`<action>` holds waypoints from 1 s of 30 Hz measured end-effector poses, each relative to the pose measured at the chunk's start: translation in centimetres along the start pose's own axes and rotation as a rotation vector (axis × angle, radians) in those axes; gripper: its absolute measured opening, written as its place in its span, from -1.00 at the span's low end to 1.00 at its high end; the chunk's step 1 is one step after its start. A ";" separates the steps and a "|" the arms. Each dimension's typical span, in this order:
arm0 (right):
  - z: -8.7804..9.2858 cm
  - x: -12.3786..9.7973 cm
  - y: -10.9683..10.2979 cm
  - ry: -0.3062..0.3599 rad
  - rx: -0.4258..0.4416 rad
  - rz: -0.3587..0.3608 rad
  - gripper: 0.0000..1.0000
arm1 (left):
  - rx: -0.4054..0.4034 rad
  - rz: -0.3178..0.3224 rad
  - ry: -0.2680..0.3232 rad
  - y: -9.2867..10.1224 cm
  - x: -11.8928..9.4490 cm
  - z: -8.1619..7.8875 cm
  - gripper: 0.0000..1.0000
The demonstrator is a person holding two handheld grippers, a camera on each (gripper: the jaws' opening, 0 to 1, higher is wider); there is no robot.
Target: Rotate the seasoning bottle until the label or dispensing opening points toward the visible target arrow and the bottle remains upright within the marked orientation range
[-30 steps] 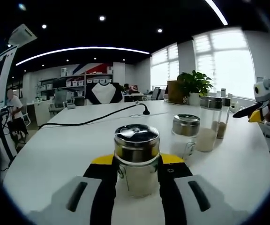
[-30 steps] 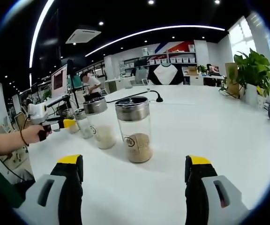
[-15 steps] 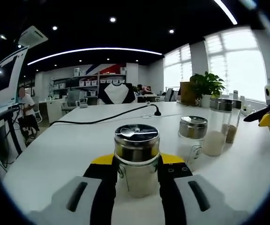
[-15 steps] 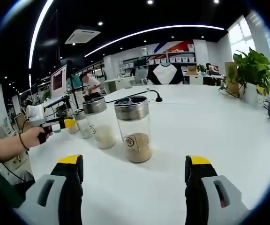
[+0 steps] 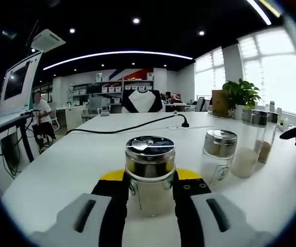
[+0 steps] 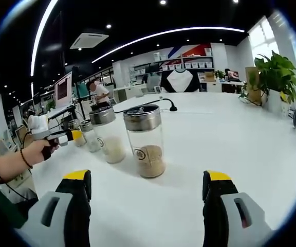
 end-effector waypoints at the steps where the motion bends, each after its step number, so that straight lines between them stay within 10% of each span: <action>1: 0.0 0.0 0.0 0.000 0.000 0.001 0.83 | 0.000 -0.006 0.000 0.0 0.0 0.0 -0.30; 30: -0.4 0.1 -0.5 0.009 -0.003 -0.015 0.83 | -0.003 -0.087 -0.019 0.0 0.0 0.2 -0.29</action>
Point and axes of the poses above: the point that each gripper's makers call its tool centre point, and the gripper's own axes: x roughly forward along the fingers, y roughly to its right, z roughly out of its underside, the point moved 2 cm from there along -x, roughly backward along the fingers, and after that the axes turned 9 degrees about y, right-handed, at the moved point
